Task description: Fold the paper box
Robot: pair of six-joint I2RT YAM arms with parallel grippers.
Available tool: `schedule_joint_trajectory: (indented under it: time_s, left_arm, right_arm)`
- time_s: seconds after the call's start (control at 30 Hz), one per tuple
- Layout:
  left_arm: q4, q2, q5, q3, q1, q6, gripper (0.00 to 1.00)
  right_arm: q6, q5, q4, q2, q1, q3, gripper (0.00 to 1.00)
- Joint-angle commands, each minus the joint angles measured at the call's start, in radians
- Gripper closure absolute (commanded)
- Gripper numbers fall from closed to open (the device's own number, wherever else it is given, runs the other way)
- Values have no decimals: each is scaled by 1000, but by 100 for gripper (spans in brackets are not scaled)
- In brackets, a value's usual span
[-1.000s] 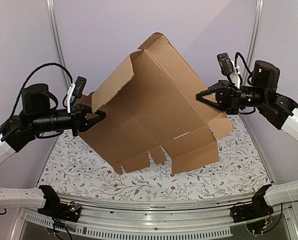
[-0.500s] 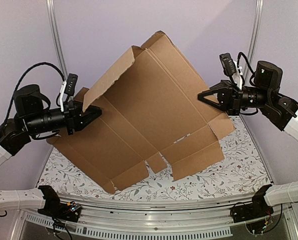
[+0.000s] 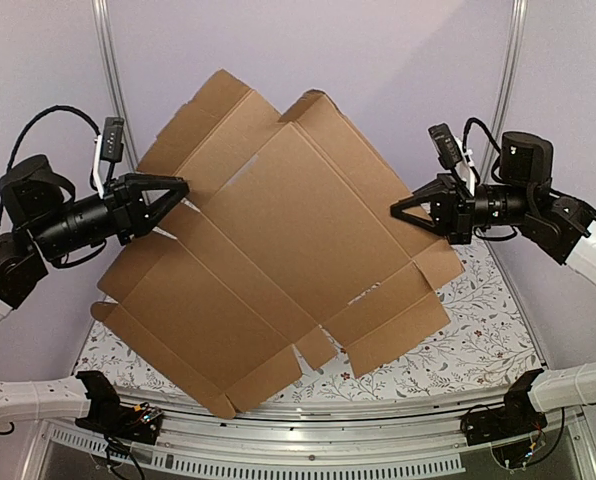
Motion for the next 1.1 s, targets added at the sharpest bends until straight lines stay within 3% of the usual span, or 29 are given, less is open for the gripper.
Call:
schedule_joint_trajectory:
  time_s: [0.0, 0.43, 1.07]
  left_arm:
    - [36, 0, -87, 30, 1, -8, 62]
    - [-7, 29, -175, 25, 1, 36, 62]
    - [-101, -18, -366, -88, 1, 117, 62]
  right_arm:
    - [-97, 31, -122, -9, 17, -7, 100]
    - [-164, 10, -150, -52, 19, -33, 100]
    - [-86, -16, -76, -52, 20, -15, 100]
